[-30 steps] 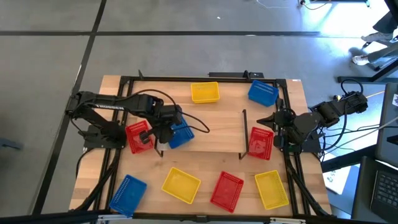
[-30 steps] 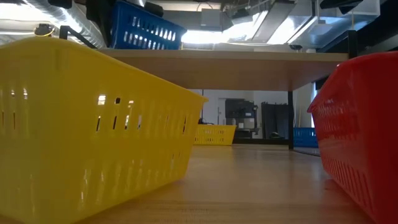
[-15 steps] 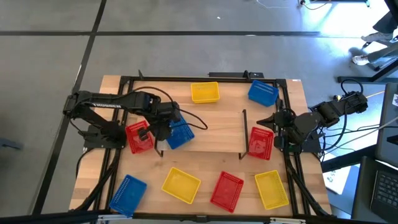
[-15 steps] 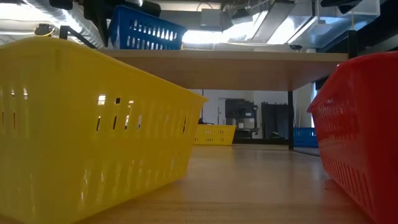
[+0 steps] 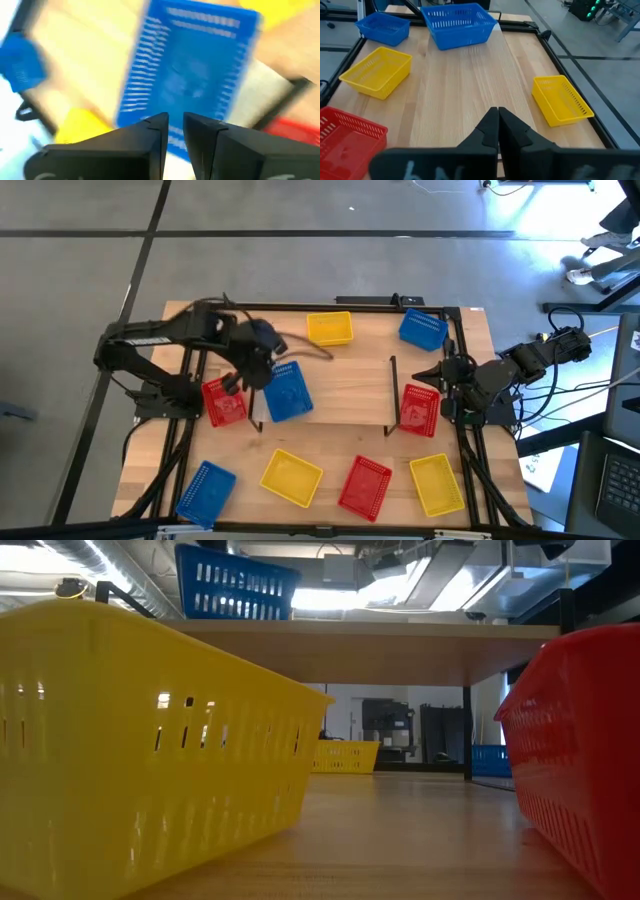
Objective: Stack baskets on shelf by color
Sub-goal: Put the top left blue bin on the shelf
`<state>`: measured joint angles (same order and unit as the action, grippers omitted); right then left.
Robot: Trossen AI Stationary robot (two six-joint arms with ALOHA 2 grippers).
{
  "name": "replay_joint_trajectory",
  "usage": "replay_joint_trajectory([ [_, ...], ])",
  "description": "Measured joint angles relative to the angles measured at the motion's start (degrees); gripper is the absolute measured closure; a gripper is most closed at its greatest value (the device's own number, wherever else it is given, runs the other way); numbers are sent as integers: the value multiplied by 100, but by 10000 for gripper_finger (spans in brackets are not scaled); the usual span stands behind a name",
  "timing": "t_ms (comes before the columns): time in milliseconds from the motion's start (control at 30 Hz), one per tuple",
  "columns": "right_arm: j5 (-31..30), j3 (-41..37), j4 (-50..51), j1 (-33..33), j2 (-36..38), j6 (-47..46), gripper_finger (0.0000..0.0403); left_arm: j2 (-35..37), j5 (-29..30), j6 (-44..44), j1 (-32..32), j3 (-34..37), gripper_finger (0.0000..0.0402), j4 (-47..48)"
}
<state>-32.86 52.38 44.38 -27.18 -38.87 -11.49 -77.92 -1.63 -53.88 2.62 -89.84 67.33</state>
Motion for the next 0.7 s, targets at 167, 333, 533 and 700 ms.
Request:
replay_joint_trajectory([
  [167, -2, 0, -4, 0, -2, -2, 402, -48, -167, 150, 397, -360, 353, -386],
  [333, -4, 0, -4, 0, -2, -2, 402, -291, -1231, 649, 705, -376, 353, -1372],
  [533, -4, 0, -4, 1, -2, -18, 402, -774, -2226, 840, 1040, -359, 355, -1286],
  [700, -6, 0, 4, 1, -2, -2, 402, -915, -2686, 843, 1116, -359, 388, -1351],
])
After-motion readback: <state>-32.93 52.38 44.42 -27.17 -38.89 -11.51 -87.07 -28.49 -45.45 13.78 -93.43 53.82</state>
